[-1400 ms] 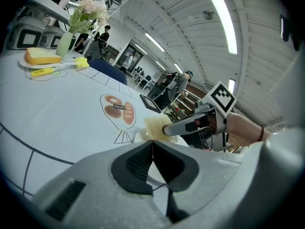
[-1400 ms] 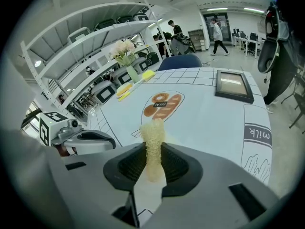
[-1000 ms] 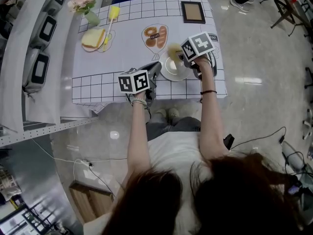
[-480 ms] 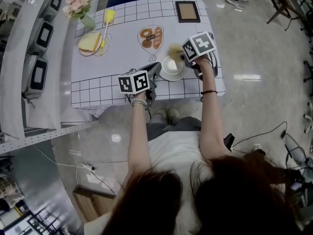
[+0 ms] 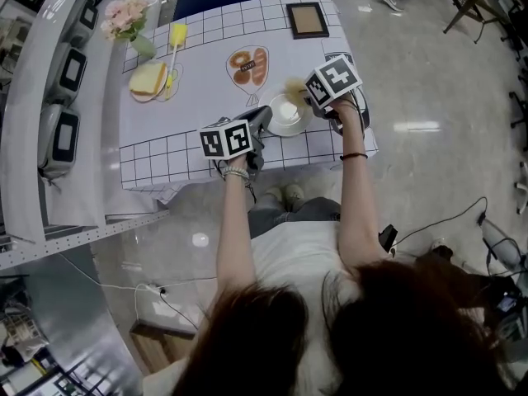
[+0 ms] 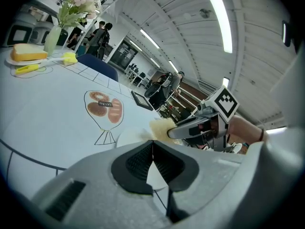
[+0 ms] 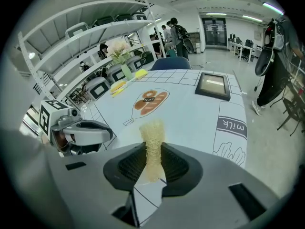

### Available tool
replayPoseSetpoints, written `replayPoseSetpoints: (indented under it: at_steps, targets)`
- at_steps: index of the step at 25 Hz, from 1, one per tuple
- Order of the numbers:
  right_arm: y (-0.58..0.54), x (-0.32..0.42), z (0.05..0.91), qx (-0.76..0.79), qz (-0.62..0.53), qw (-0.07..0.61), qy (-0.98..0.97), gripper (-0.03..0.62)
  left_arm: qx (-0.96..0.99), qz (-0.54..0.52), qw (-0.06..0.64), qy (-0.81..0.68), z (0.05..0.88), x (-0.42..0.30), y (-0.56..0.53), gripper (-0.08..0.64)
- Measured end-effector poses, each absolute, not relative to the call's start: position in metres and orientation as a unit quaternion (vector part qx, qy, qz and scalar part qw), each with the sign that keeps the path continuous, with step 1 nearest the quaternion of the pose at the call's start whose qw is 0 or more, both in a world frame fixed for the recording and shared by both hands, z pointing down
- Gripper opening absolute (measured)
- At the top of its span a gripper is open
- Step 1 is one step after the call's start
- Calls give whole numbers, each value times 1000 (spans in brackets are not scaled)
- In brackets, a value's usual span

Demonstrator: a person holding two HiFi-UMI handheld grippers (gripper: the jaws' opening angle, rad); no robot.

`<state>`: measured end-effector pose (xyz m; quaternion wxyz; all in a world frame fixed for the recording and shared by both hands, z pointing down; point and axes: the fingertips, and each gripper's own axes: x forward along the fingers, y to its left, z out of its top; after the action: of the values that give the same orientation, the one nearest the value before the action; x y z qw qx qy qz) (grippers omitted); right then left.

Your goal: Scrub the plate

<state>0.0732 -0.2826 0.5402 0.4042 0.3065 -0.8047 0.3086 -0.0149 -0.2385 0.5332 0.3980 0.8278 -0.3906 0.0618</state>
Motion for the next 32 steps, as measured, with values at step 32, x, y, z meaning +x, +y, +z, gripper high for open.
replayPoseSetpoints:
  at_steps: [32]
  targets:
    - [-244, 87, 541, 285, 316, 408, -808, 78, 827, 53, 393, -399, 534, 0, -217, 11]
